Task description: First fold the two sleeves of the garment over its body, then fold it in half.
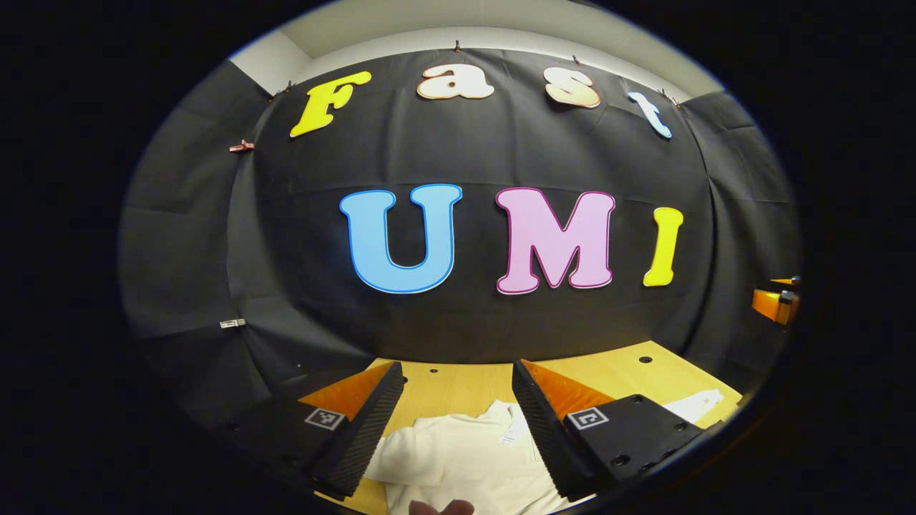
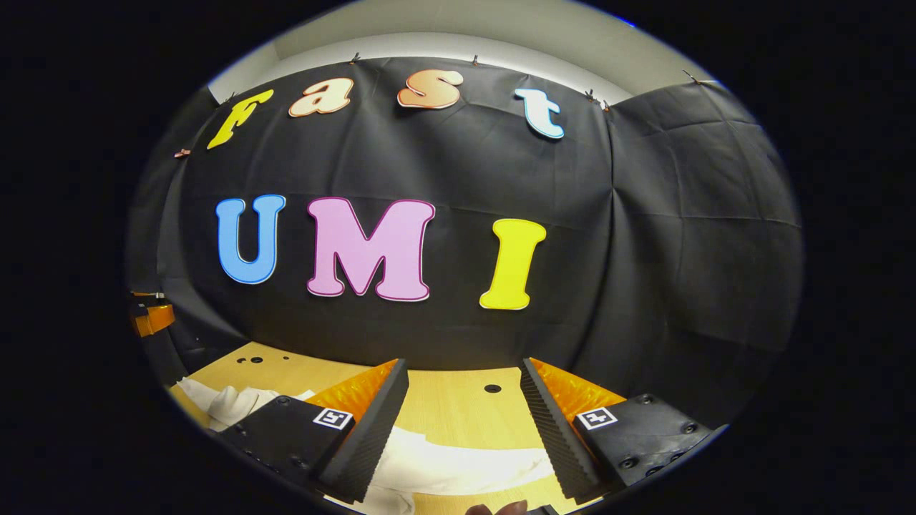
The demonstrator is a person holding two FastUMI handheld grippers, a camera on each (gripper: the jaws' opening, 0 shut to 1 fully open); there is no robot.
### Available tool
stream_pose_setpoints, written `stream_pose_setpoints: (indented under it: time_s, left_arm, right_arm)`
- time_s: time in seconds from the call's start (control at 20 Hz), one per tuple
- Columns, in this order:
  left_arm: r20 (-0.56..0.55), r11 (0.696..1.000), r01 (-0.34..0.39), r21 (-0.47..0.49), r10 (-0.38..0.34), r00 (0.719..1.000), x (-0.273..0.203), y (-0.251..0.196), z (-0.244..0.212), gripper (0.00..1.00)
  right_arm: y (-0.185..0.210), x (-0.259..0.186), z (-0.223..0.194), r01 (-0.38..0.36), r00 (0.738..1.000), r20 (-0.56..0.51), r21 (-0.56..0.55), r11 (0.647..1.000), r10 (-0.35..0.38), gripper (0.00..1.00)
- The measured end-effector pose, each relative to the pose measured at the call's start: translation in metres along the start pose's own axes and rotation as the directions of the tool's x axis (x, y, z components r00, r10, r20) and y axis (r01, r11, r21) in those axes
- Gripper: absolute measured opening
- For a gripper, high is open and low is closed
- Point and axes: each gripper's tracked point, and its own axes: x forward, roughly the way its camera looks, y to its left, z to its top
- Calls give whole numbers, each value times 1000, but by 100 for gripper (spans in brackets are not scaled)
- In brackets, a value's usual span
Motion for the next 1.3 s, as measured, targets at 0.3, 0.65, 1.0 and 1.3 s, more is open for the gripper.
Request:
stream_pose_setpoints:
  time_s: [0.3, 0.65, 1.0, 1.3]
  left_arm:
    - [-28, 1000, -6, 11, 6, 1000, 1, -10, -7, 97]
    - [-51, 999, -16, 46, 19, 999, 4, -28, -10, 97]
    - [-72, 993, -72, 93, 79, 994, 4, -35, -12, 94]
    - [-118, 984, -143, 103, 155, 981, 7, -34, -23, 94]
  right_arm:
    - [-27, 14, -43, 11, 996, -92, -51, 999, -16, 98]
    - [-75, 38, -139, 10, 953, -302, -16, 1000, -15, 97]
    - [-121, 66, -240, 40, 868, -496, 34, 999, -18, 98]
    - [-144, 78, -315, 80, 781, -625, 68, 994, -20, 98]
